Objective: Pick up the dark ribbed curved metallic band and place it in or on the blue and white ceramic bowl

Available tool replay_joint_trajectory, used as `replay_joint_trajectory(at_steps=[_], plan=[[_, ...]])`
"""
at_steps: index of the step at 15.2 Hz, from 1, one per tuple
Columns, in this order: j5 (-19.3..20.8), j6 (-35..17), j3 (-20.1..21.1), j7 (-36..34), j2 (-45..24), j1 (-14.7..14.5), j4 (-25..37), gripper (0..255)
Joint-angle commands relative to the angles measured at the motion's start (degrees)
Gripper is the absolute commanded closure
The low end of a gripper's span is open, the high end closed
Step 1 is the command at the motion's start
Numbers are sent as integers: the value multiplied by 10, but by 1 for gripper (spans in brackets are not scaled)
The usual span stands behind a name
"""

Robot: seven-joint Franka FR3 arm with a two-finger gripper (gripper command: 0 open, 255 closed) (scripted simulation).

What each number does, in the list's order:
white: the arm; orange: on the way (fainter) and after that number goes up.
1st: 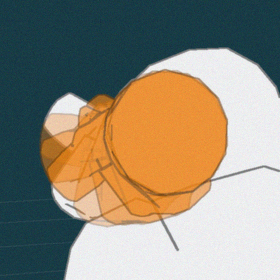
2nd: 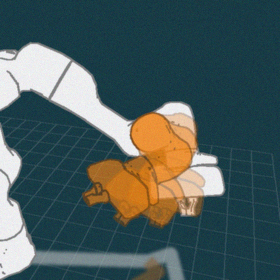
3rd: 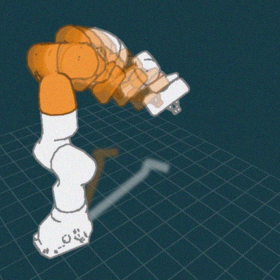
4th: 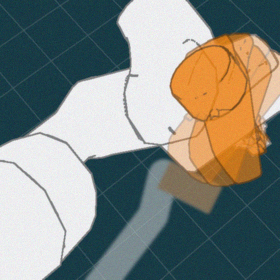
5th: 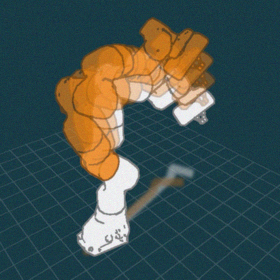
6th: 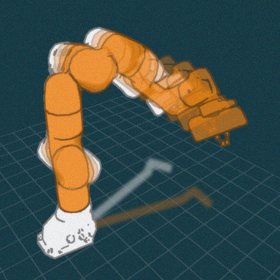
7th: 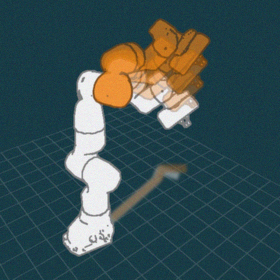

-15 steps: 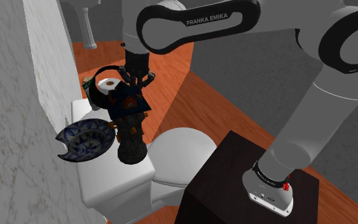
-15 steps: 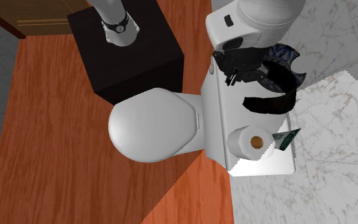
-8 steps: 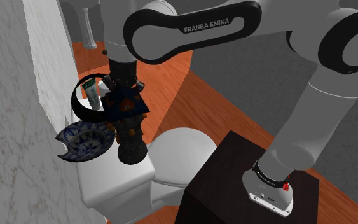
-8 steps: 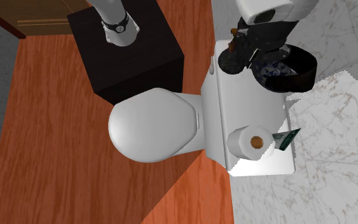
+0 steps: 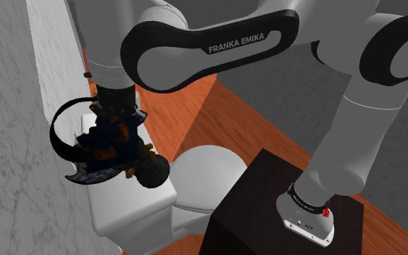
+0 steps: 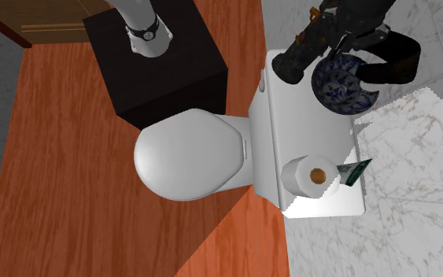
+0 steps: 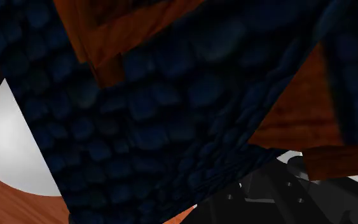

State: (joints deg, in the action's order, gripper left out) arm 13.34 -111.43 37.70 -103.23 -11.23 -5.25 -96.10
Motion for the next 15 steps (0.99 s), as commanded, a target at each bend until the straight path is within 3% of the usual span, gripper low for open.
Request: replay_joint_trajectory(at_steps=[1, 9, 15], plan=[[4, -4, 2, -11, -11, -7, -12, 255], [19, -62, -2, -25, -25, -8, -59, 255], [19, -62, -2, -25, -25, -8, -59, 255]])
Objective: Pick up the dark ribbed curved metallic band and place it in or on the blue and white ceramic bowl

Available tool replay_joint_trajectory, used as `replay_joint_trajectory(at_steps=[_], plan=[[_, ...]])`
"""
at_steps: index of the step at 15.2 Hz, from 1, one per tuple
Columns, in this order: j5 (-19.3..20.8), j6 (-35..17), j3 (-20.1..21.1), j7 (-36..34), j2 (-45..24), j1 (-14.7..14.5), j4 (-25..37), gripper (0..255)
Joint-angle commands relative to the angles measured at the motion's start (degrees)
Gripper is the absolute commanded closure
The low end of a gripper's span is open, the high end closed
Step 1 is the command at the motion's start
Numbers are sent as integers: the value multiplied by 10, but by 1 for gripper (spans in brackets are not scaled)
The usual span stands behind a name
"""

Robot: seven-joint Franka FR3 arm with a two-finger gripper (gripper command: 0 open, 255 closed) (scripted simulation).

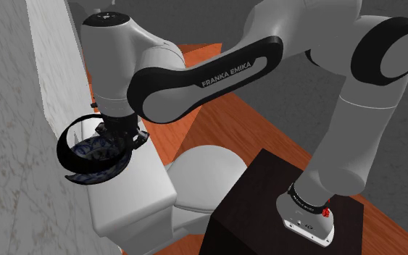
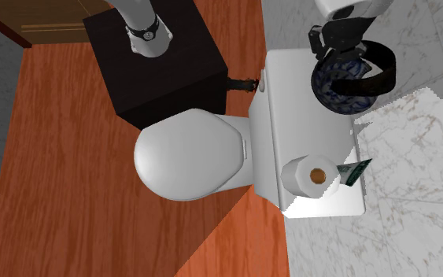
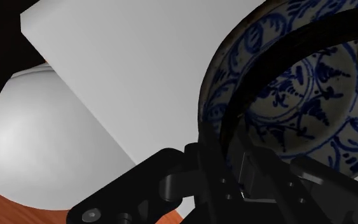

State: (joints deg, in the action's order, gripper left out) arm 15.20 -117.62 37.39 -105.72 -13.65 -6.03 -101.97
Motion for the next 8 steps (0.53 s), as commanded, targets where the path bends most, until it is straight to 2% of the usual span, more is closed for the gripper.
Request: replay_joint_trajectory(at_steps=[1, 2, 3, 8], plan=[[0, 0, 1, 0, -1, -1, -1, 255], [0, 0, 1, 0, -1, -1, -1, 255], [0, 0, 1, 0, -1, -1, -1, 0], [0, 0, 1, 0, -1, -1, -1, 0]])
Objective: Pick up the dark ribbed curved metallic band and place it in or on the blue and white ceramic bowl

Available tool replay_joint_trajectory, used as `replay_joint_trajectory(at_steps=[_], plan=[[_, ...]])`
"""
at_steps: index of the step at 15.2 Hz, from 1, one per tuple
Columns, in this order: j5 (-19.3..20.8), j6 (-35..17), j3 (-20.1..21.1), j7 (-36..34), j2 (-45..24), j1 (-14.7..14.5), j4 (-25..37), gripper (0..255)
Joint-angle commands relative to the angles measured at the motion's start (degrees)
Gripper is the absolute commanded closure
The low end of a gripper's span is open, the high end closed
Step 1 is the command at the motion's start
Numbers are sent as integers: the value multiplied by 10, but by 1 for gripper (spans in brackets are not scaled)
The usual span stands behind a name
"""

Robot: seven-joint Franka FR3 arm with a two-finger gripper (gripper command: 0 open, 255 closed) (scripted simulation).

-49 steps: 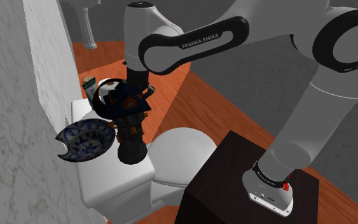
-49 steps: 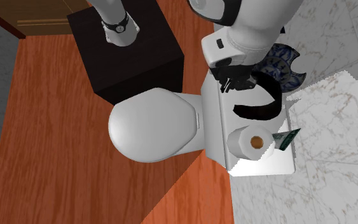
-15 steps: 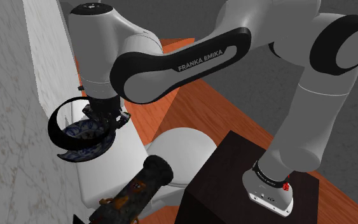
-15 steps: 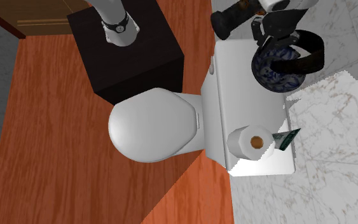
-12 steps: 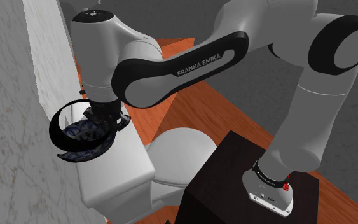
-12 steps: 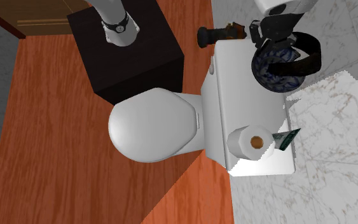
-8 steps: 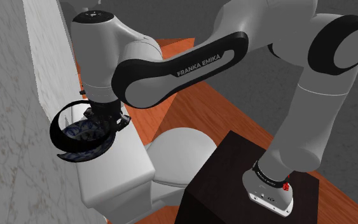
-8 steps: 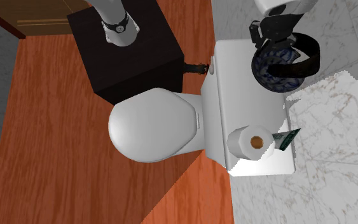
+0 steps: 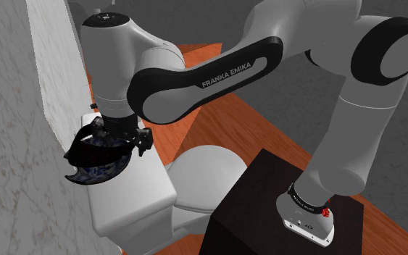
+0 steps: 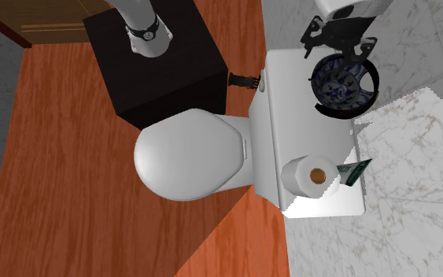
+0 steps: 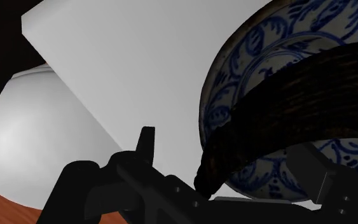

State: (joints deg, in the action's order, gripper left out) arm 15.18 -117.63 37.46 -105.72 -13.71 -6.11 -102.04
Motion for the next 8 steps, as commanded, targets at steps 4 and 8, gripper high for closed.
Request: replay_joint_trajectory(at_steps=[4, 8], plan=[[-22, 62, 7, 14, 25, 2, 43, 0], [-22, 62, 7, 14, 25, 2, 43, 0]])
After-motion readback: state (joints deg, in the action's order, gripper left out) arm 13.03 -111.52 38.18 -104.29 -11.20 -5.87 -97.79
